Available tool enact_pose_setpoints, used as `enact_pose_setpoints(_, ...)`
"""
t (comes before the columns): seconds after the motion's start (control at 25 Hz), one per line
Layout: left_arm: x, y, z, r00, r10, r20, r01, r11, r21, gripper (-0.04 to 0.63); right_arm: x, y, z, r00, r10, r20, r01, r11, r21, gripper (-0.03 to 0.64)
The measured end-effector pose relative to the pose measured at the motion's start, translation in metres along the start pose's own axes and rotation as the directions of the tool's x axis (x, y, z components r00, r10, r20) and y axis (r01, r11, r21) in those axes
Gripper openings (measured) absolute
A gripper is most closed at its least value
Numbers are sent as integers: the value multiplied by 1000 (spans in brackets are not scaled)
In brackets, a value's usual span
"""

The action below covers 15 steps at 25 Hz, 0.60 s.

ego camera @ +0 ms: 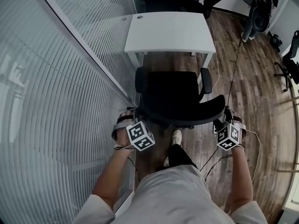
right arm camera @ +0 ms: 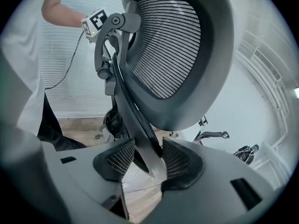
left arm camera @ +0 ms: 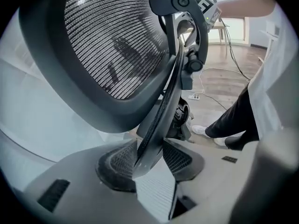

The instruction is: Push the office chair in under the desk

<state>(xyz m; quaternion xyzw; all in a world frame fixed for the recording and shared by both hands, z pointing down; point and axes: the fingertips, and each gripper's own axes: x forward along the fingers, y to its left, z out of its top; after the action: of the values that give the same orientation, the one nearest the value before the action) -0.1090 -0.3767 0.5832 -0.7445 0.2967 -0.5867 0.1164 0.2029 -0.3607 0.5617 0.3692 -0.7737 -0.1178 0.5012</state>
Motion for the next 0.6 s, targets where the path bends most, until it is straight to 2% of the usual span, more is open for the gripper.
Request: enact_pose_setpoints(0.6,31,50,8,1000,-6,-7,6,1000,6,179,38,-39,15,1000,-6,11,6,1000,7,192)
